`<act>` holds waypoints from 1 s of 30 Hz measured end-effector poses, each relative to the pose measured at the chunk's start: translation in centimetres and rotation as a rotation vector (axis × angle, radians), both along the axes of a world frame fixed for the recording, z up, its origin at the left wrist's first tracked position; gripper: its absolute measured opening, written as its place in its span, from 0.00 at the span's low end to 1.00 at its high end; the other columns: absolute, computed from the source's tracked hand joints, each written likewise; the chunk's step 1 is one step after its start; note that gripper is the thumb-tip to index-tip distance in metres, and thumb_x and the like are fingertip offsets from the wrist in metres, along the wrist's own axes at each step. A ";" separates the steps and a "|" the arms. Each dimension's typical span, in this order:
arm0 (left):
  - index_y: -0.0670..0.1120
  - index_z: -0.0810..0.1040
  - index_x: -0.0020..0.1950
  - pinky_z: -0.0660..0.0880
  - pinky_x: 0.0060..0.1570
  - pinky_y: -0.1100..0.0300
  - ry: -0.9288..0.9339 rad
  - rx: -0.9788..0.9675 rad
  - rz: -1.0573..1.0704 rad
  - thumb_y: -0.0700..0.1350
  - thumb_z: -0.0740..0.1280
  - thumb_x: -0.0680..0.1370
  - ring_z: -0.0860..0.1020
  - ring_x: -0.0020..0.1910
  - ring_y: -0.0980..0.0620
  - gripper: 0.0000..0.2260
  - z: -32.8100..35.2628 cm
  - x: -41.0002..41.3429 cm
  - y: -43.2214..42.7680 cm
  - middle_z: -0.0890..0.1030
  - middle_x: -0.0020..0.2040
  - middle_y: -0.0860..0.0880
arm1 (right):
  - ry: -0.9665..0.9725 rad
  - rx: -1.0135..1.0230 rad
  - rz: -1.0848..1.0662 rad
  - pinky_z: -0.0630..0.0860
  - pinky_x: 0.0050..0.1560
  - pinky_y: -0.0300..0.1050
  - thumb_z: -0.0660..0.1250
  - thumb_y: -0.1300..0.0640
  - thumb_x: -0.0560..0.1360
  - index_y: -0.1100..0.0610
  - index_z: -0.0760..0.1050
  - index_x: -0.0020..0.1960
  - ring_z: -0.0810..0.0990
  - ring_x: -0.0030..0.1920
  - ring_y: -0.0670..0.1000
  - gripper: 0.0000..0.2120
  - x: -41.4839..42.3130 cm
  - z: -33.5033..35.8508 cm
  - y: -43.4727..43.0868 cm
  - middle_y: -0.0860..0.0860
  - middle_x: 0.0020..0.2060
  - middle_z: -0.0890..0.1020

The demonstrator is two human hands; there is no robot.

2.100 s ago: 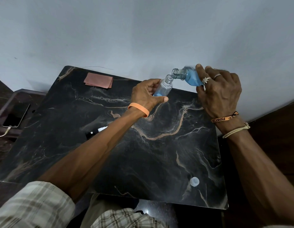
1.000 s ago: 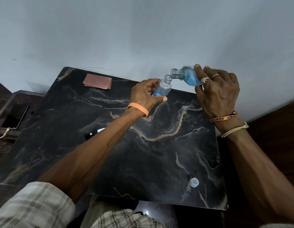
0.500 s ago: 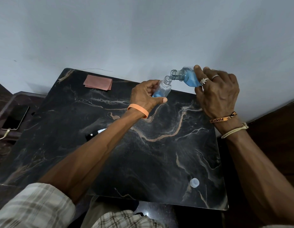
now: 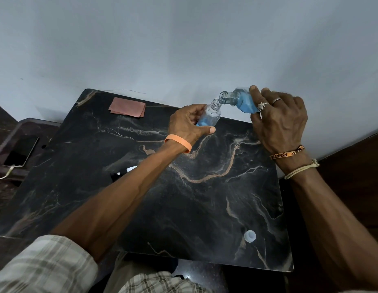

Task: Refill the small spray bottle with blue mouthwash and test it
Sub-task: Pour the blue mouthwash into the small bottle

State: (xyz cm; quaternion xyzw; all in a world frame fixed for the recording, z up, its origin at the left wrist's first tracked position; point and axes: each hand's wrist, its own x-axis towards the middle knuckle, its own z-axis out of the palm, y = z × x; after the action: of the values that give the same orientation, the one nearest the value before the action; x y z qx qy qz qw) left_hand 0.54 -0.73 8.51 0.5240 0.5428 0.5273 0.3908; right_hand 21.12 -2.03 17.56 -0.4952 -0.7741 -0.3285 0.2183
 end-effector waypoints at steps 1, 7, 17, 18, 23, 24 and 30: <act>0.48 0.82 0.58 0.82 0.48 0.58 -0.001 -0.001 0.001 0.43 0.84 0.58 0.83 0.47 0.58 0.29 0.0 0.0 0.0 0.83 0.49 0.55 | 0.001 0.005 0.003 0.75 0.48 0.53 0.70 0.63 0.71 0.59 0.77 0.65 0.82 0.49 0.63 0.23 0.0 0.0 0.0 0.60 0.54 0.83; 0.49 0.82 0.57 0.81 0.46 0.63 -0.005 -0.001 0.006 0.43 0.84 0.58 0.81 0.44 0.66 0.29 0.1 0.0 0.0 0.81 0.44 0.62 | -0.004 0.004 -0.001 0.75 0.48 0.54 0.71 0.63 0.71 0.59 0.77 0.65 0.82 0.49 0.63 0.22 0.0 0.1 -0.1 0.61 0.55 0.83; 0.47 0.82 0.59 0.80 0.46 0.67 0.011 0.007 -0.002 0.42 0.84 0.59 0.80 0.44 0.67 0.29 0.3 0.2 -0.4 0.81 0.47 0.60 | 0.000 -0.010 -0.010 0.76 0.49 0.54 0.72 0.63 0.71 0.60 0.78 0.65 0.82 0.49 0.63 0.22 0.0 0.4 -0.7 0.62 0.54 0.83; 0.47 0.82 0.59 0.80 0.47 0.67 0.012 0.008 -0.003 0.42 0.83 0.59 0.80 0.44 0.67 0.29 0.4 0.2 -0.4 0.81 0.47 0.59 | 0.000 -0.007 -0.009 0.76 0.49 0.54 0.72 0.63 0.70 0.60 0.78 0.65 0.82 0.49 0.63 0.22 0.0 0.4 -0.7 0.62 0.54 0.83; 0.47 0.82 0.59 0.81 0.48 0.62 0.015 0.002 -0.003 0.42 0.83 0.59 0.82 0.45 0.62 0.29 0.6 0.4 -0.4 0.82 0.48 0.57 | 0.004 -0.003 -0.009 0.76 0.48 0.54 0.72 0.63 0.70 0.60 0.78 0.65 0.82 0.49 0.63 0.23 0.1 0.4 -0.6 0.61 0.54 0.83; 0.47 0.82 0.59 0.81 0.48 0.61 0.015 0.002 -0.002 0.42 0.83 0.59 0.82 0.45 0.61 0.29 0.6 0.4 -0.4 0.82 0.48 0.57 | 0.002 -0.005 -0.012 0.75 0.48 0.54 0.72 0.63 0.70 0.60 0.77 0.65 0.82 0.50 0.63 0.23 0.2 0.4 -0.6 0.61 0.54 0.83; 0.47 0.82 0.59 0.81 0.49 0.59 0.012 0.008 -0.002 0.41 0.83 0.59 0.83 0.47 0.57 0.29 0.5 0.5 -0.4 0.83 0.49 0.54 | 0.000 0.005 -0.017 0.76 0.48 0.54 0.73 0.63 0.70 0.60 0.78 0.65 0.82 0.49 0.64 0.23 0.3 0.4 -0.6 0.61 0.54 0.83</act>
State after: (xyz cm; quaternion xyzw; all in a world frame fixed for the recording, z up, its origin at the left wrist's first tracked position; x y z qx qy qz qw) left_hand 1.04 -1.09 9.05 0.5294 0.5421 0.5261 0.3861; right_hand 21.39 -2.61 17.96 -0.5013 -0.7689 -0.3325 0.2167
